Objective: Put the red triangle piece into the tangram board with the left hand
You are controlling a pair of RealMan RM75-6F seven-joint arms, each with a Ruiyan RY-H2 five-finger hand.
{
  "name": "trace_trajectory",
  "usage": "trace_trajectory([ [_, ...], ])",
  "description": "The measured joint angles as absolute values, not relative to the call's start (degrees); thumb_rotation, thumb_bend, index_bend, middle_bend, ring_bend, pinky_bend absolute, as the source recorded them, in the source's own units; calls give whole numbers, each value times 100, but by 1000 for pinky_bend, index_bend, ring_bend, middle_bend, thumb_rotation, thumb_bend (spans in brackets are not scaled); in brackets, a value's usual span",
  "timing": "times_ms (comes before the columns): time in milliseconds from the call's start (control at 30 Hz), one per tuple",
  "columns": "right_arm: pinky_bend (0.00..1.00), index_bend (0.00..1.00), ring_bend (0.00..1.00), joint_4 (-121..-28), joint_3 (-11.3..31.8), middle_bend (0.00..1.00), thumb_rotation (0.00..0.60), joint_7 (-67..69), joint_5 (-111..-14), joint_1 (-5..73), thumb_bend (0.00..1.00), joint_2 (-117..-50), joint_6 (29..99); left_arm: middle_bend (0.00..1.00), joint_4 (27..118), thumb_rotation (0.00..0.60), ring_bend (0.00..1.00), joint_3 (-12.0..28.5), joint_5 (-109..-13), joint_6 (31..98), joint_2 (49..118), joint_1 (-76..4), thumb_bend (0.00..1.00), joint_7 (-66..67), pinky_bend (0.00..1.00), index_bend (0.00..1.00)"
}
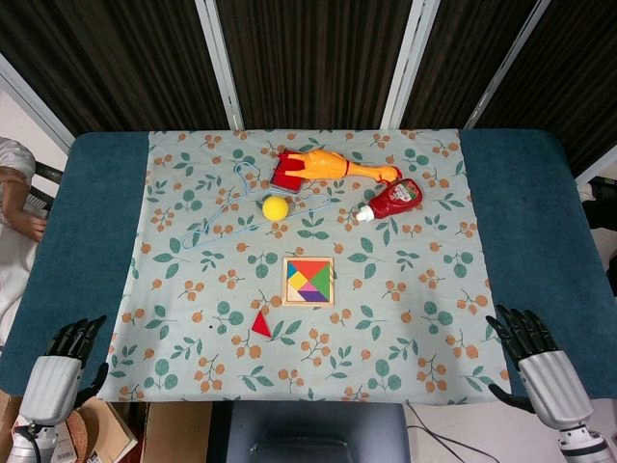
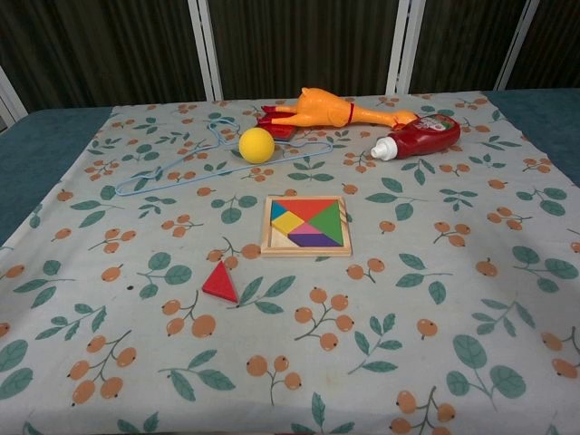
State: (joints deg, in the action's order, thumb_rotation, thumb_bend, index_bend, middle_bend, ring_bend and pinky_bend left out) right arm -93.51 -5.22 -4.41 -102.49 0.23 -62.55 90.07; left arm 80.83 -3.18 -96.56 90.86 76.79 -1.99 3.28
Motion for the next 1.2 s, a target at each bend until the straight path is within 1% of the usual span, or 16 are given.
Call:
trace_trajectory([
  [67,0,0,0,-9340,-515,0,600,-397,-10247,7,203,-6245,9053,153,8084,600,133,-347,-9701,9033,7696,-231,416,329,184,26],
  [133,0,0,0,-9334,-514,0,600,-386,-10237,3,203,-6235,9053,153,8101,600,136,-382,-9786,8982,7722,-279,415,315,218,24],
  [200,0,0,0,-9334,-508,0,600,-357,-10224,4,203,-6230,9050,204,8132,600,200,-410,-9925,8959,7771,-346,416,262,341,26],
  [233,0,0,0,-9332,-506,0,600,-357,-10221,6,203,-6227,9042,257,8143,600,273,-417,-10005,8948,7801,-388,416,250,446,29],
  [267,0,0,0,-9332,-506,0,600,-356,-10221,9,203,-6226,9037,348,8151,600,398,-420,-10098,8936,7836,-442,414,243,603,33],
  [300,0,0,0,-9333,-506,0,600,-345,-10220,13,203,-6224,9030,519,8159,600,628,-418,-10243,8912,7893,-537,410,233,820,49],
  [333,0,0,0,-9336,-503,0,600,-330,-10217,21,203,-6223,9017,625,8172,600,758,-416,-10356,8876,7941,-629,408,217,917,65],
  [367,0,0,0,-9339,-504,0,600,-320,-10220,29,203,-6221,9005,778,8198,600,911,-415,-10456,8810,7980,-728,404,191,995,104],
  [400,0,0,0,-9342,-507,0,600,-308,-10226,37,203,-6219,8992,886,8254,600,978,-408,-10543,8679,8018,-850,403,164,1000,151],
  [433,0,0,0,-9344,-515,0,600,-289,-10240,51,203,-6211,8968,945,8307,600,997,-395,-10566,8551,8045,-939,403,154,1000,189],
  [467,0,0,0,-9346,-522,0,600,-274,-10250,61,203,-6204,8953,984,8365,600,1000,-373,-10563,8402,8075,-1037,404,155,1000,229],
  [500,0,0,0,-9348,-527,0,600,-257,-10257,69,203,-6195,8942,999,8446,600,1000,-331,-10529,8179,8120,-1172,407,176,1000,253],
  [667,0,0,0,-9351,-519,0,600,-207,-10243,91,203,-6167,8924,1000,8839,600,1000,-106,-10073,7093,8274,-1692,413,379,1000,262],
  [833,0,0,0,-9339,-519,0,600,-196,-10246,98,203,-6154,8922,1000,9130,600,1000,187,-9322,5996,8454,-2286,414,833,1000,279],
  [967,0,0,0,-9335,-522,0,600,-93,-10244,96,203,-6126,8944,1000,9056,600,1000,341,-9089,5802,8749,-2567,413,1229,1000,278],
  [1200,0,0,0,-9325,-523,0,600,5,-10250,98,203,-6092,8973,1000,8390,600,1000,511,-9003,5650,9543,-3010,413,1608,1000,277],
])
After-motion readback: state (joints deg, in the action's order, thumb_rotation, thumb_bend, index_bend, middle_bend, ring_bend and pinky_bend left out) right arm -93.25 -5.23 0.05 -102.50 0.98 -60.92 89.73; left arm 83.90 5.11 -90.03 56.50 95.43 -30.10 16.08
